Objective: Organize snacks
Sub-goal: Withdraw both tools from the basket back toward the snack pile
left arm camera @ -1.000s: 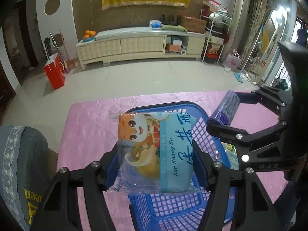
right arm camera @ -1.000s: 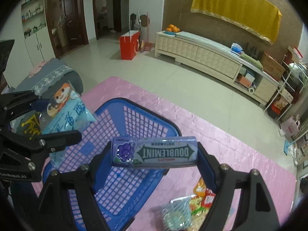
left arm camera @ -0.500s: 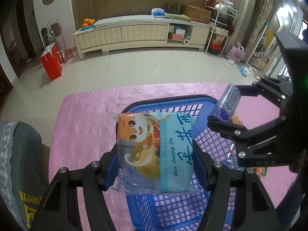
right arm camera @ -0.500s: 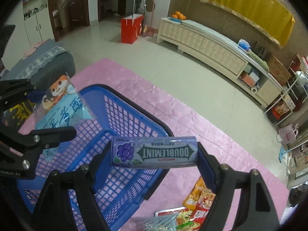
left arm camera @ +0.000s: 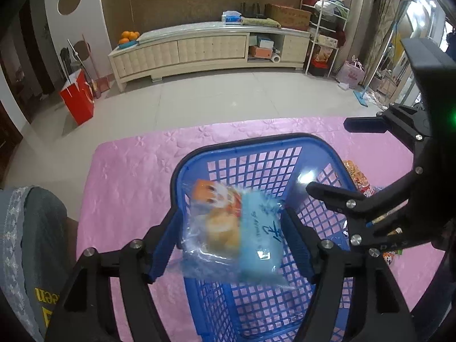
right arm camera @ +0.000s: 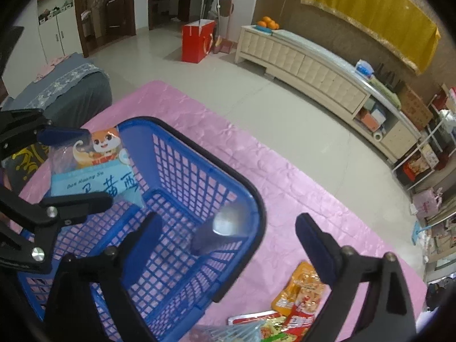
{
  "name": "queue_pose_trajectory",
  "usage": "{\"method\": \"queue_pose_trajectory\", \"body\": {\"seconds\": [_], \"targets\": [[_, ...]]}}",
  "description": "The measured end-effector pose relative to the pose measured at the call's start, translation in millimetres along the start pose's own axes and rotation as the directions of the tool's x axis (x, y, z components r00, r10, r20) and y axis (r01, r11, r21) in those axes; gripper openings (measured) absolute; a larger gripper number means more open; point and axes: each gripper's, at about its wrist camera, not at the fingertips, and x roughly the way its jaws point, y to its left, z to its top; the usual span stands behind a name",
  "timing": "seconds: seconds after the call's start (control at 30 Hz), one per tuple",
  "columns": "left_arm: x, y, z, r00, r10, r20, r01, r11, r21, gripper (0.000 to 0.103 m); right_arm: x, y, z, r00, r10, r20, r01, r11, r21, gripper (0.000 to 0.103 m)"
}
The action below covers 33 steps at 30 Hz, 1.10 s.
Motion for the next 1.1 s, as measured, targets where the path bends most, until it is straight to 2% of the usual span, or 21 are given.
{"method": "queue_pose_trajectory", "body": {"seconds": [0.1,0.17,0.27,0.4,0.83,1.1], "targets": [[-3,2,0,1.0,-0.016,0.003,0.016,1.0,-0.007,0.074,-5,-6,-3,1.0,0.002,-0.007,-0.002,0.999,0.04,0.097],[-7,5,2,1.0,-0.003,0.008,0.003,0.999,-0.037,0.075,-9,-11,-6,1.0,0.009,-0.011,-0.009,0.997,0.072,0.097],[-16,7,1,1.0,-0.022,0.019,0.023,0.997,-0.068,0.075,-24,-15,-13,1.0,0.011,-0.003,-0.011,0.995,0.104,0.097],[-37,1,-6,0.999,-0.013,0.045,0.016,0.998,-0.056,0.075,-48,-15,-21,1.0,-0.002,0.011,0.0,0.992,0.123,0.097],[-125,-56,-40,0.991,-0.026,0.132,0.024,1.0,0.015,0.075,-149,-10,-62,0.994,-0.048,0.095,0.028,0.981,0.193,0.097],[-145,-100,-56,0.987,-0.048,0.15,0.038,0.997,0.07,0.075,-179,-15,-107,0.992,-0.076,0.099,0.052,0.973,0.223,0.097]]}}
